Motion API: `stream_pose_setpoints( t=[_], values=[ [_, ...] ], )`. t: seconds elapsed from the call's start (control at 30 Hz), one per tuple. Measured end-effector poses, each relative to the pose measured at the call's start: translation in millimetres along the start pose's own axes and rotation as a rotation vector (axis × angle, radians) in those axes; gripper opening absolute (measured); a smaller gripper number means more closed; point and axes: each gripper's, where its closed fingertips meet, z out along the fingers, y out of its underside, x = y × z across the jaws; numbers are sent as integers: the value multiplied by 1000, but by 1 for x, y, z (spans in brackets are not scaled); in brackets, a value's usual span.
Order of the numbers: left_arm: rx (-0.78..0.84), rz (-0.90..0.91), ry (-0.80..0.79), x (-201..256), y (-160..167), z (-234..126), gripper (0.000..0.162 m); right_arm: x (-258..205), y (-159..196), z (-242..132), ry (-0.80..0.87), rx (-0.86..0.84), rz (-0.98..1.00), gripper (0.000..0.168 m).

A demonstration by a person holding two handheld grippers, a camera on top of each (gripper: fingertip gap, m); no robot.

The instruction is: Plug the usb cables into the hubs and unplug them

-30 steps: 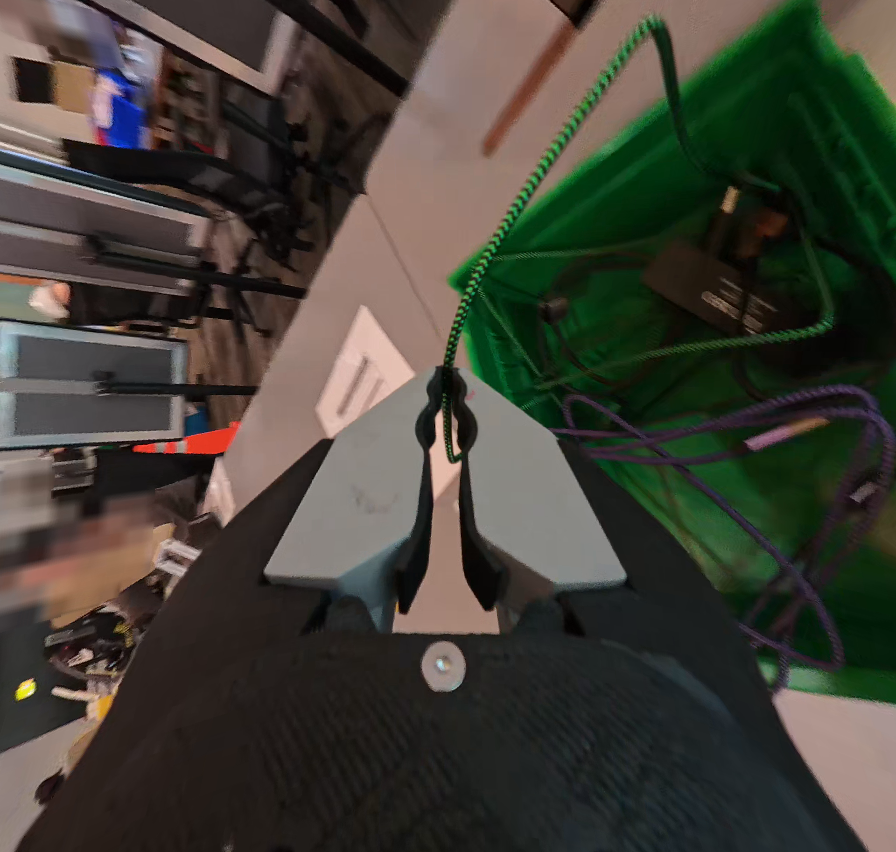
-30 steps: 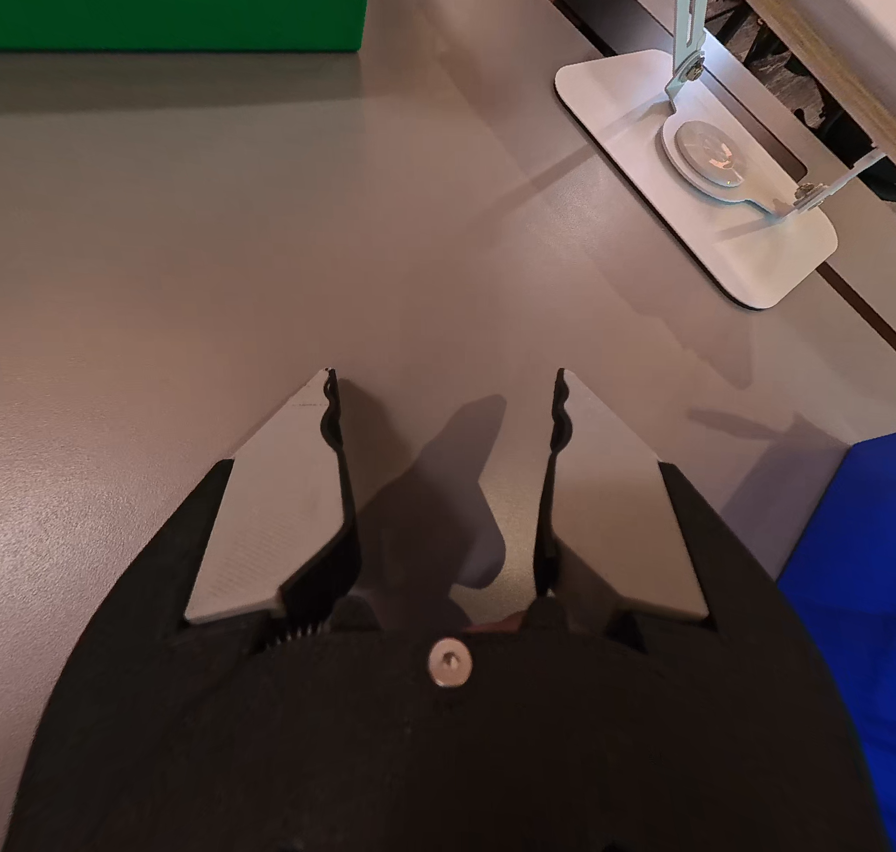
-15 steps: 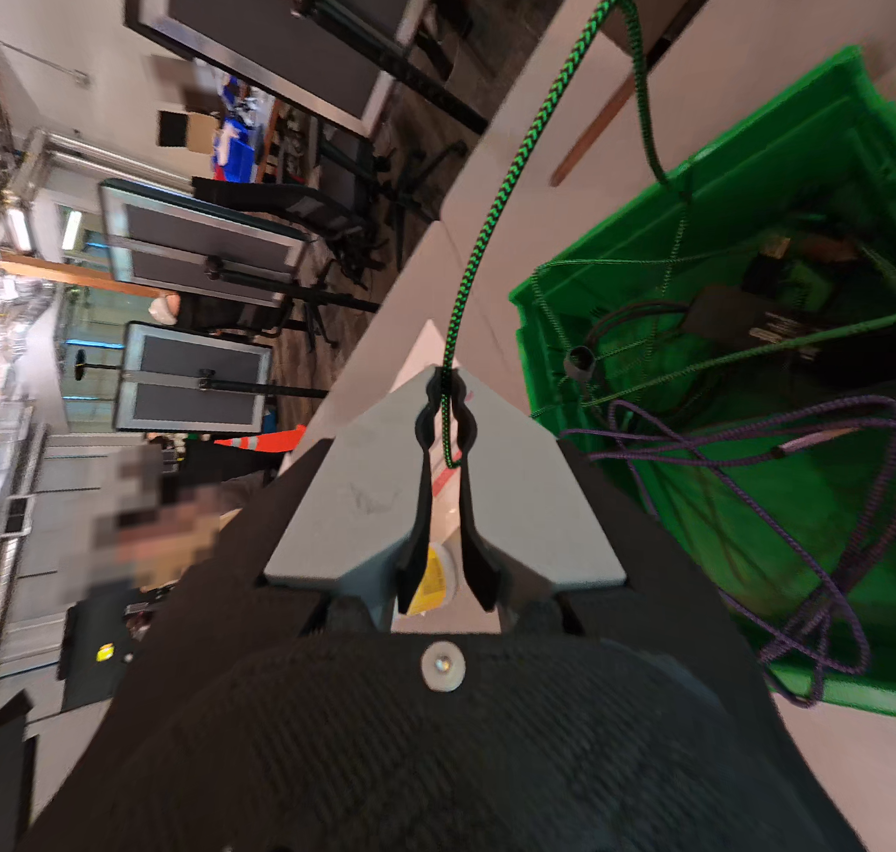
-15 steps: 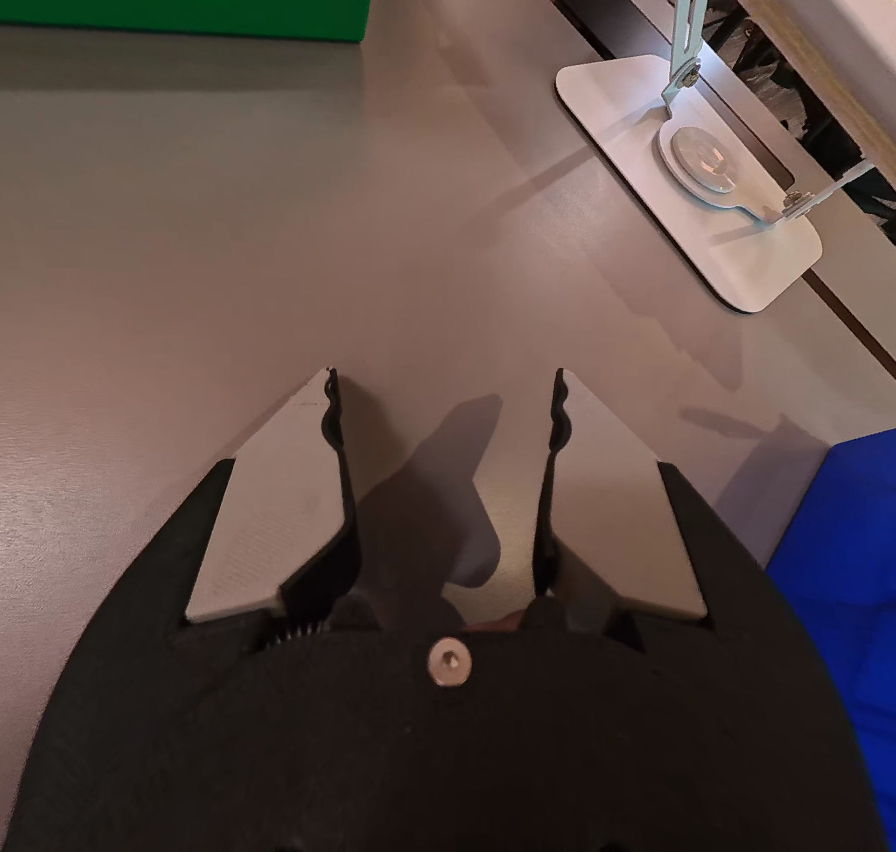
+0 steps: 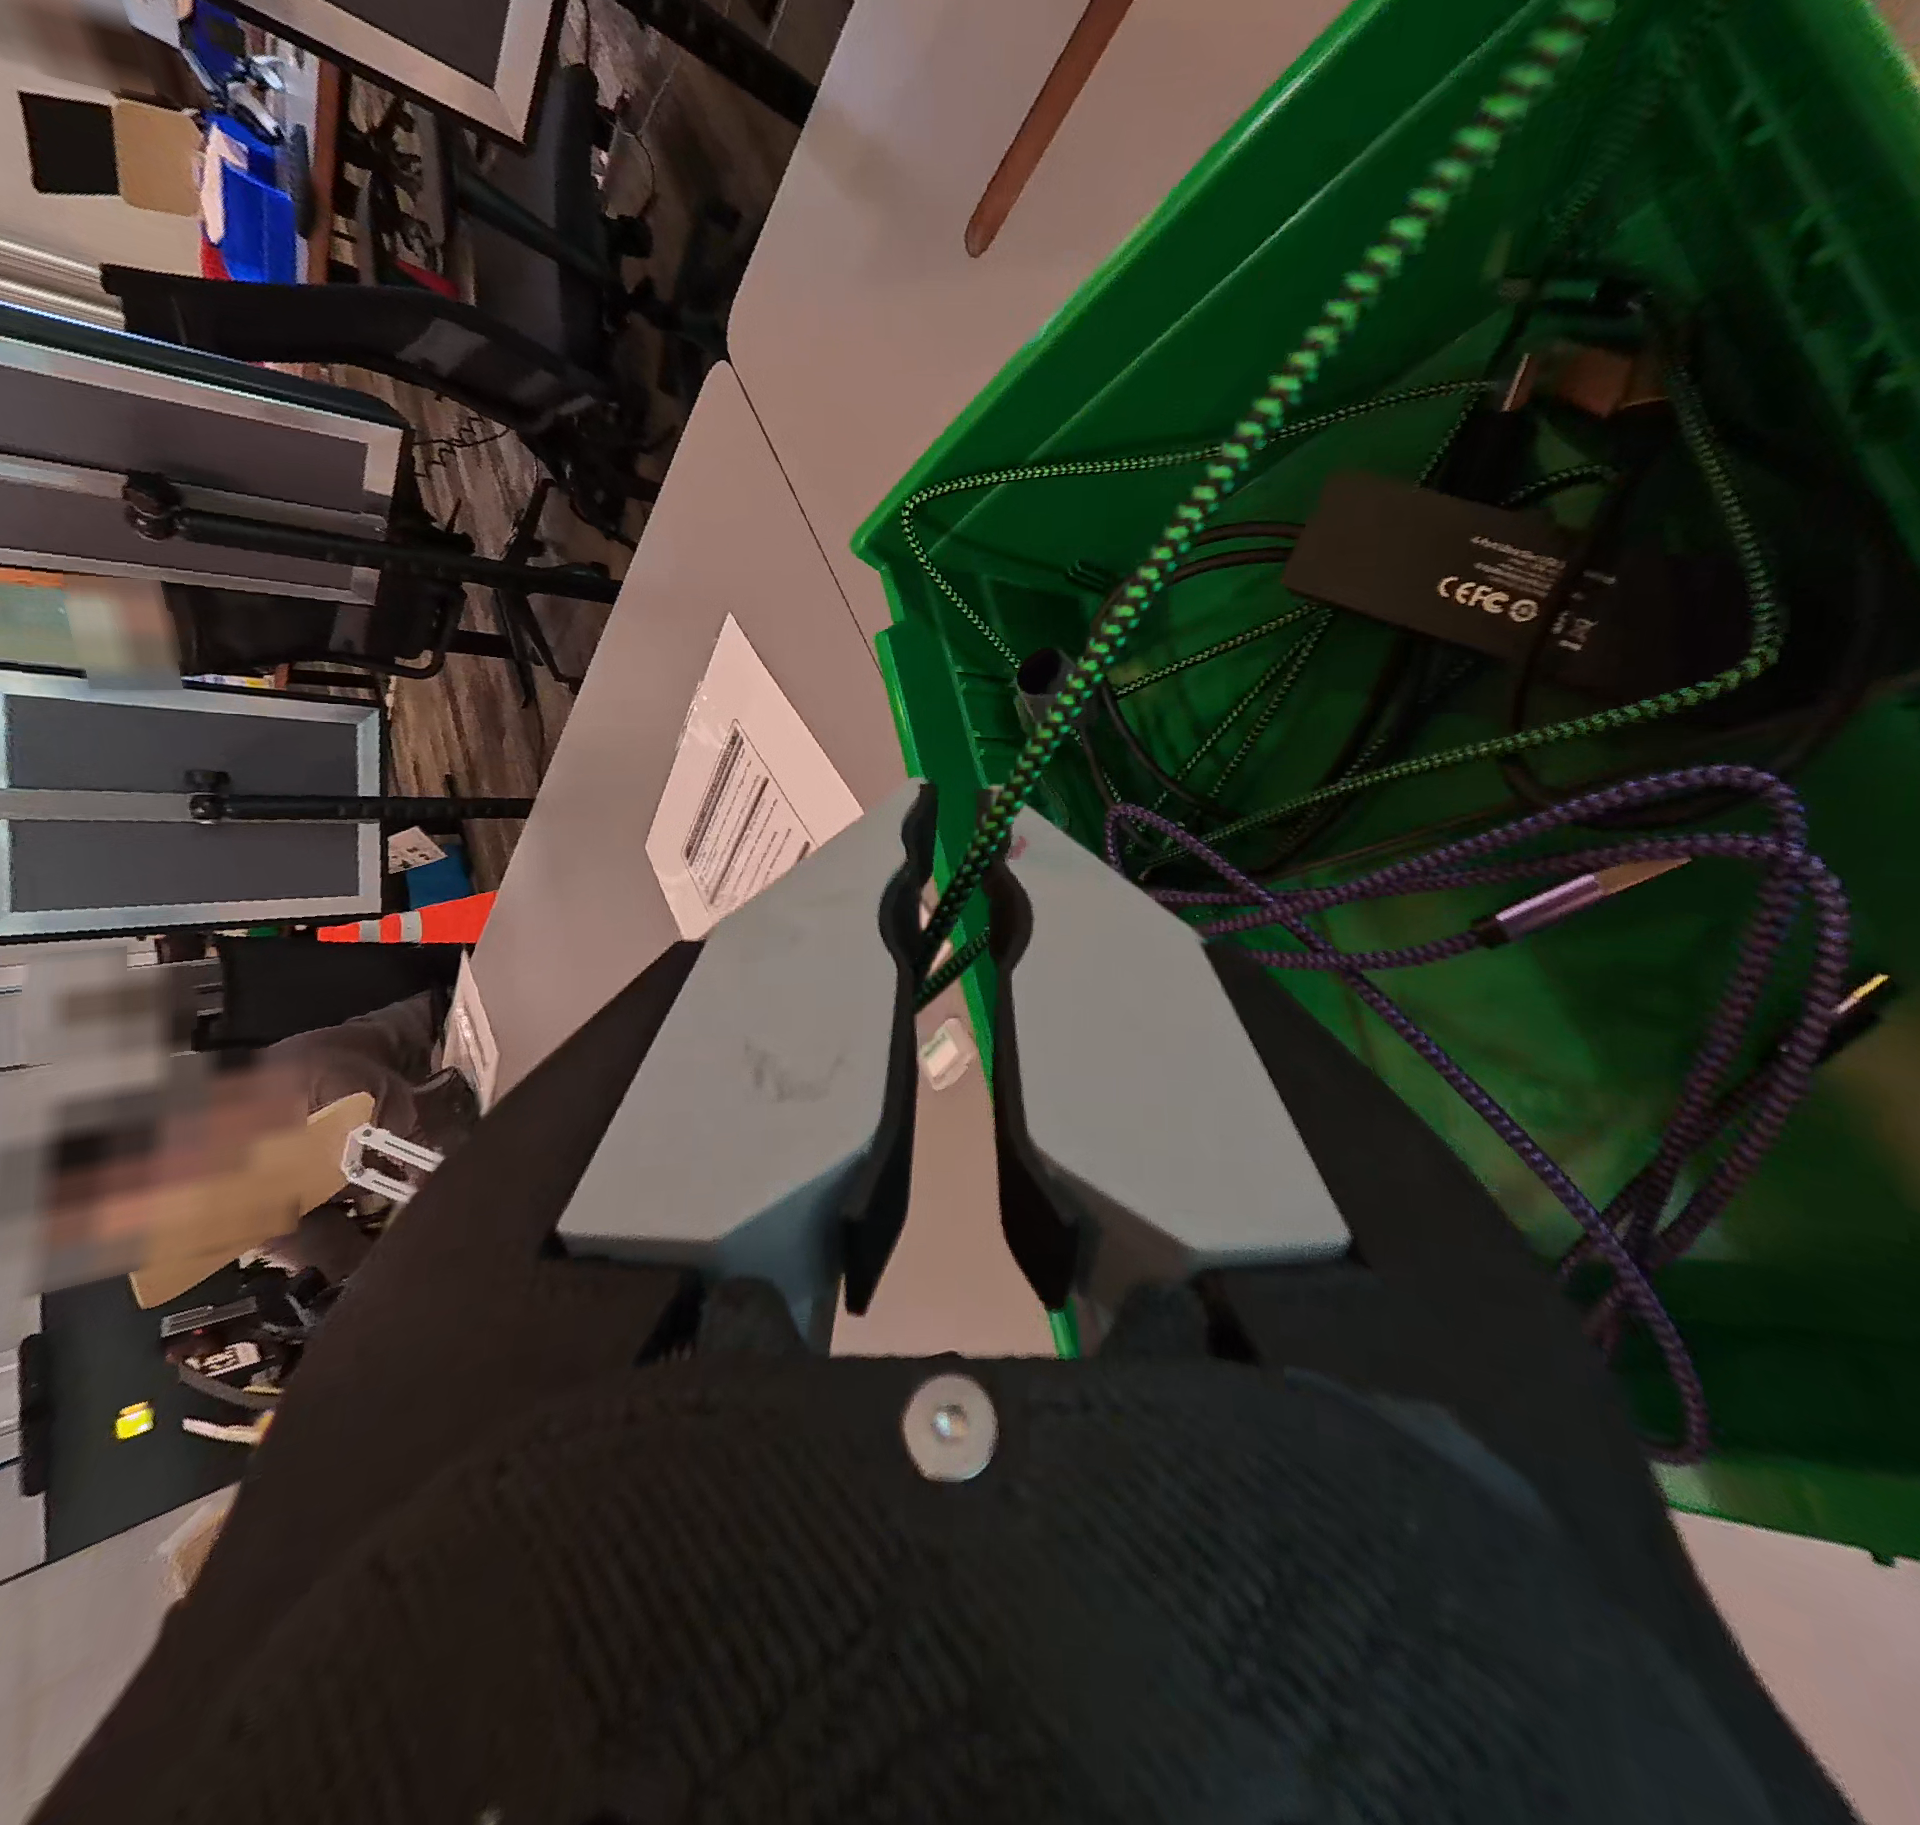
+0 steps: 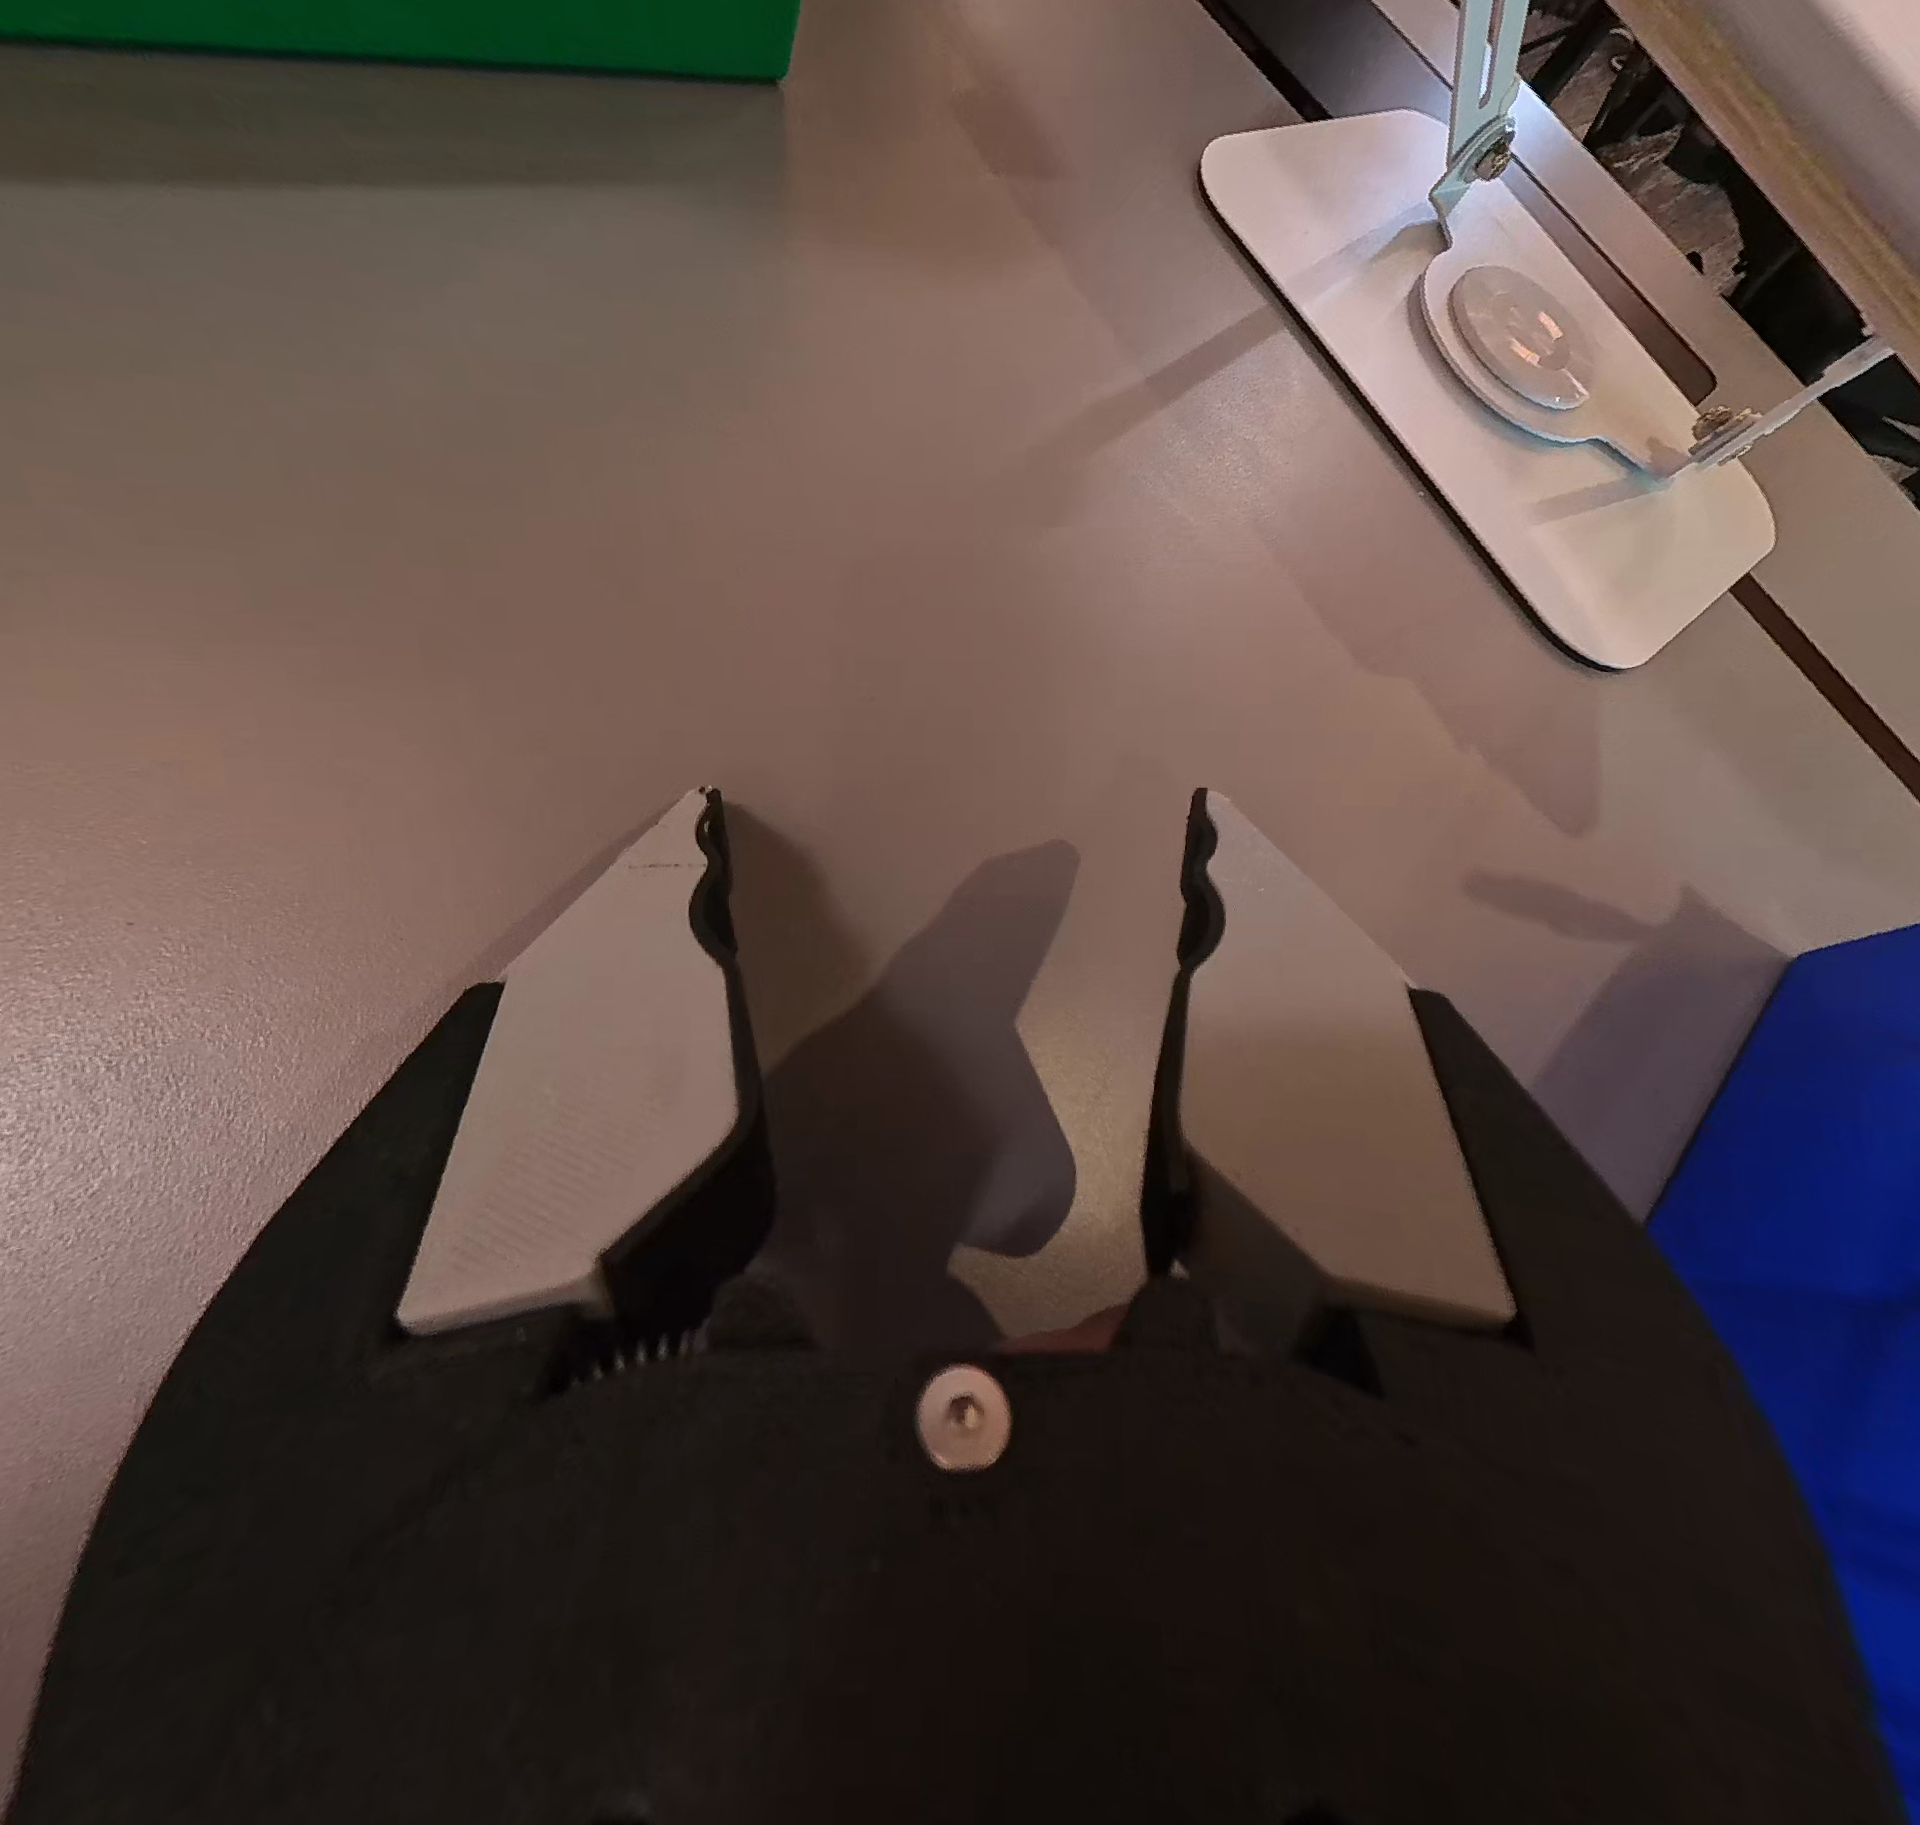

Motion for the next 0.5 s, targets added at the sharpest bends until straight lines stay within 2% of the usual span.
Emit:
stream_pose_setpoints(
  t=[0.17, 0.33, 0.4, 0.5],
  values=[
    [53, 5, -56, -16, -10, -14, 0, -1, 1, 1, -1, -7, -6, 86],
    [215, -181, -234, -70, -34, -48, 0, 0, 1, 1, -4, -7, 3, 85],
    [273, -235, -227, -76, -41, -56, 0, 0, 1, 1, -4, -6, 3, 85],
    [233, -236, -152, -62, -37, -48, 0, 0, 1, 1, 0, -5, -6, 86]
  ],
)
